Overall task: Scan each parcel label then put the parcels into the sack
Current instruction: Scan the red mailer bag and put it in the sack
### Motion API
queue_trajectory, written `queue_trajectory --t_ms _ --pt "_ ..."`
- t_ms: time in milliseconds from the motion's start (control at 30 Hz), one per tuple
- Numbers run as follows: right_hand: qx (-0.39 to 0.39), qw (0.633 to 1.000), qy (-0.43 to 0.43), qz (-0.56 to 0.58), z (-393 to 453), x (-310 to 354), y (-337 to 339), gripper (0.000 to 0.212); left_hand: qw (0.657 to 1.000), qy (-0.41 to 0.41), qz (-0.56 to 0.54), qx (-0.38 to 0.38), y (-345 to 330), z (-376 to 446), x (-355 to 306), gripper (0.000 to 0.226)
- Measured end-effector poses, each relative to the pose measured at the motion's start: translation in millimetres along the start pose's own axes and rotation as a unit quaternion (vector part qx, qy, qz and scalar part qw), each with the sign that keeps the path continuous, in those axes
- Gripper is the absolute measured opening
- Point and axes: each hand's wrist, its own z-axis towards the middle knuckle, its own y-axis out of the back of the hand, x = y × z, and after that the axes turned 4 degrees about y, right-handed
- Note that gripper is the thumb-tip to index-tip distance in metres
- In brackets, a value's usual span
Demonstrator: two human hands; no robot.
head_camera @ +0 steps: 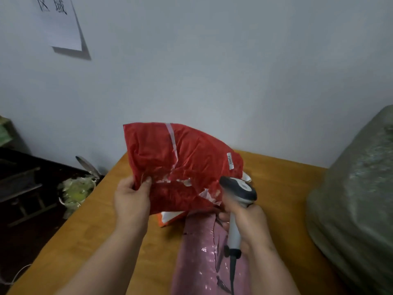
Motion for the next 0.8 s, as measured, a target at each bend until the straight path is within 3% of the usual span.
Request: queue_trajectory --t_ms 133,233,300,400,467,600,700,800 --pt "-0.077 0.992 0.042 0.091 -16.0 14.8 34.9 0.013 0.944 -0.312 0.098 -0.040 -3.5 -49.4 -40.0 0.015" --pt "-0.123 0.979 0.070 0.149 -25.3 26.0 62.3 0.016 0.877 -0.454 0.155 -0.031 -10.3 -92.2 -54.9 0.047" --pt "-0.105 0.971 0.074 0.200 -34.0 33.1 76.0 0.017 0.841 -0.505 0.192 -0.032 -13.0 -111.4 -57.4 0.065" --pt "-0.013 0.960 0.014 0.280 -49.8 42.5 96.9 0.026 0.819 -0.513 0.257 -0.011 -11.6 -132.8 -40.2 0.070" --pt "0.020 0.962 -0.009 0.274 -59.9 45.8 113.3 0.024 0.812 -0.496 0.308 0.021 -3.3 -150.1 -14.4 0.066" --pt "0.016 0.988 0.002 0.153 -71.0 35.8 135.7 0.019 0.790 -0.430 0.411 0.146 24.7 -183.3 41.7 0.056" --pt "0.013 0.996 -0.006 0.084 -76.5 20.1 139.9 0.019 0.755 -0.387 0.468 0.246 38.7 -213.8 70.3 0.050" --pt "0.020 0.999 -0.023 0.019 -82.6 1.5 137.9 0.017 0.745 -0.350 0.476 0.310 47.7 -232.5 80.6 0.041"
